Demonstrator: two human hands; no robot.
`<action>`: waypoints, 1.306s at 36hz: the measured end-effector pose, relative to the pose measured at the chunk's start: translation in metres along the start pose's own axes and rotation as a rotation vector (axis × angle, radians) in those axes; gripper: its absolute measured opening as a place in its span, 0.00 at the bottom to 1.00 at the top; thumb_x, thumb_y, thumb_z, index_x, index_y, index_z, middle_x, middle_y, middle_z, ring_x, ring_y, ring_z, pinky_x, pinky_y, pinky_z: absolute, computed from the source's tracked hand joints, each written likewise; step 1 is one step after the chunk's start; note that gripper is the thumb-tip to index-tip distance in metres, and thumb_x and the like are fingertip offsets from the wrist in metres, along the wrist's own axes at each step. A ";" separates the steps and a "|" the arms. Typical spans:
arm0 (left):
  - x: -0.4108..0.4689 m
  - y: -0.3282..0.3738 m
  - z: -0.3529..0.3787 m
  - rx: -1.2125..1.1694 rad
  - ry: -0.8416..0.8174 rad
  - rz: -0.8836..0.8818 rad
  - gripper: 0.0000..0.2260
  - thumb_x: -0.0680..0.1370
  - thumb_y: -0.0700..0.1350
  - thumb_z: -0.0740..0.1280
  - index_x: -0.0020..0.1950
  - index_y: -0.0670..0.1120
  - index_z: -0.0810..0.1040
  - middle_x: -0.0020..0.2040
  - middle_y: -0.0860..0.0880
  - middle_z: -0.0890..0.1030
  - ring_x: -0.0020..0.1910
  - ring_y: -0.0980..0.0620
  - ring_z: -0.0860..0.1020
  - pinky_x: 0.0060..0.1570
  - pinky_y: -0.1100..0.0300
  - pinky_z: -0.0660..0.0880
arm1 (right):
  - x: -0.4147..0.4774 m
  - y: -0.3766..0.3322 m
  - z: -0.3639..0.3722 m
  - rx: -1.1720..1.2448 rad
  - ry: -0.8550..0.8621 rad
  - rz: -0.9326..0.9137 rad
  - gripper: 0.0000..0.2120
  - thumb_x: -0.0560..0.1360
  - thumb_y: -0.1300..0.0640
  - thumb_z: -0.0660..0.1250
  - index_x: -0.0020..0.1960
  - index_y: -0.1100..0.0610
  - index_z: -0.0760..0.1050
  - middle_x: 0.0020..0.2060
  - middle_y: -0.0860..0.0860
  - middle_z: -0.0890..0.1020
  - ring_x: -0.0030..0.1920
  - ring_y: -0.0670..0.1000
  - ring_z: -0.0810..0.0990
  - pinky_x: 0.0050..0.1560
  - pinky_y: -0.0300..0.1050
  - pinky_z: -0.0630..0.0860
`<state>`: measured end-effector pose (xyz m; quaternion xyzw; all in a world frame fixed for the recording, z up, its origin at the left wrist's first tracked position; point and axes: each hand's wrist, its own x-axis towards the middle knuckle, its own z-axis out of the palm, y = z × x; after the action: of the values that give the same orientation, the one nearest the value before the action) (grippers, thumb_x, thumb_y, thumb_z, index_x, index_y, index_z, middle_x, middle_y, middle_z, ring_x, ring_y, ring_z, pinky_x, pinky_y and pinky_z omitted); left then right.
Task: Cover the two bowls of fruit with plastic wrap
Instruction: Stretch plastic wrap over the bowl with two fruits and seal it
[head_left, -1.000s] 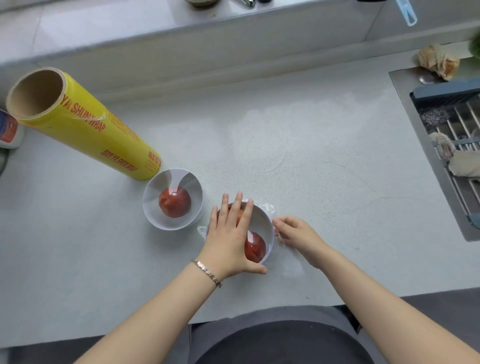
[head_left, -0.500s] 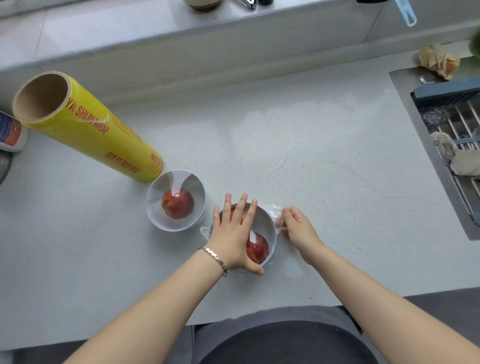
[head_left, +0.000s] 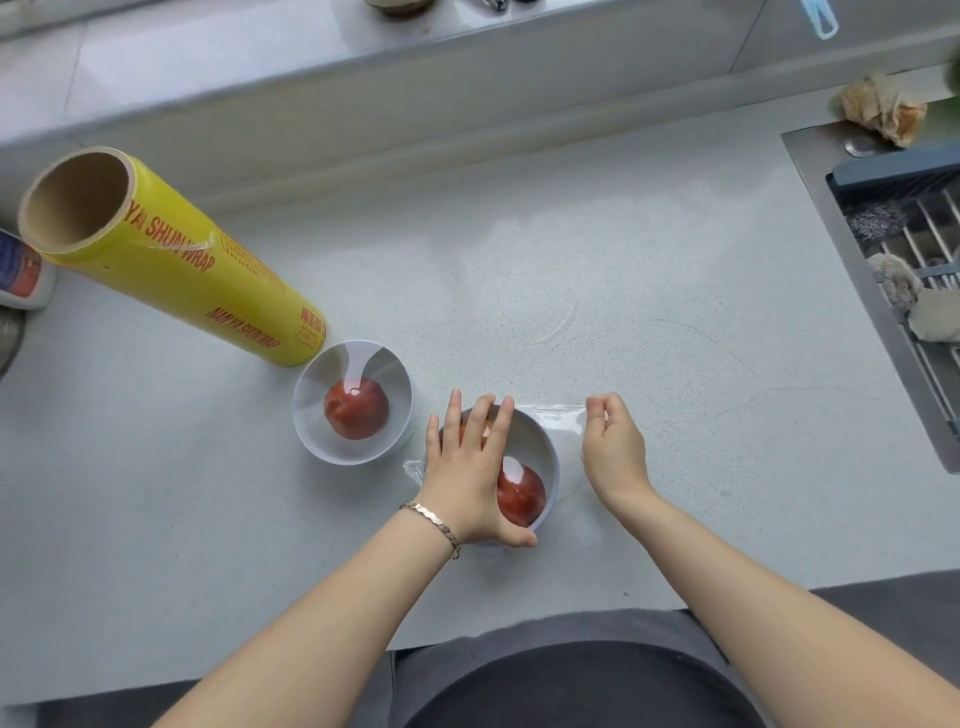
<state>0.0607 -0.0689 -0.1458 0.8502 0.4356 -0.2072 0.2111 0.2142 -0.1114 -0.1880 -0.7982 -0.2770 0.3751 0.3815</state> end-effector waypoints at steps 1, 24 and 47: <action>0.000 0.000 0.000 -0.005 0.003 -0.001 0.61 0.59 0.67 0.73 0.74 0.50 0.33 0.76 0.49 0.40 0.73 0.41 0.32 0.70 0.42 0.35 | 0.002 0.001 0.001 -0.024 -0.013 0.004 0.11 0.81 0.54 0.52 0.42 0.57 0.66 0.28 0.49 0.67 0.30 0.47 0.65 0.30 0.35 0.62; -0.013 0.035 0.004 -0.553 0.192 -0.516 0.58 0.61 0.67 0.72 0.75 0.45 0.39 0.76 0.46 0.37 0.74 0.44 0.36 0.72 0.44 0.42 | -0.011 0.019 -0.021 0.191 -0.493 0.351 0.14 0.79 0.48 0.56 0.55 0.56 0.73 0.46 0.53 0.80 0.42 0.47 0.79 0.45 0.39 0.74; -0.003 0.020 -0.010 -0.070 -0.115 -0.144 0.59 0.61 0.61 0.74 0.74 0.51 0.33 0.75 0.48 0.36 0.73 0.40 0.32 0.64 0.28 0.50 | 0.000 -0.013 0.001 0.200 -0.140 0.080 0.11 0.81 0.52 0.51 0.40 0.50 0.62 0.27 0.50 0.66 0.26 0.49 0.65 0.29 0.42 0.63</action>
<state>0.0770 -0.0763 -0.1327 0.7954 0.4898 -0.2550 0.2498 0.2114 -0.1040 -0.1781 -0.7385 -0.2318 0.4705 0.4238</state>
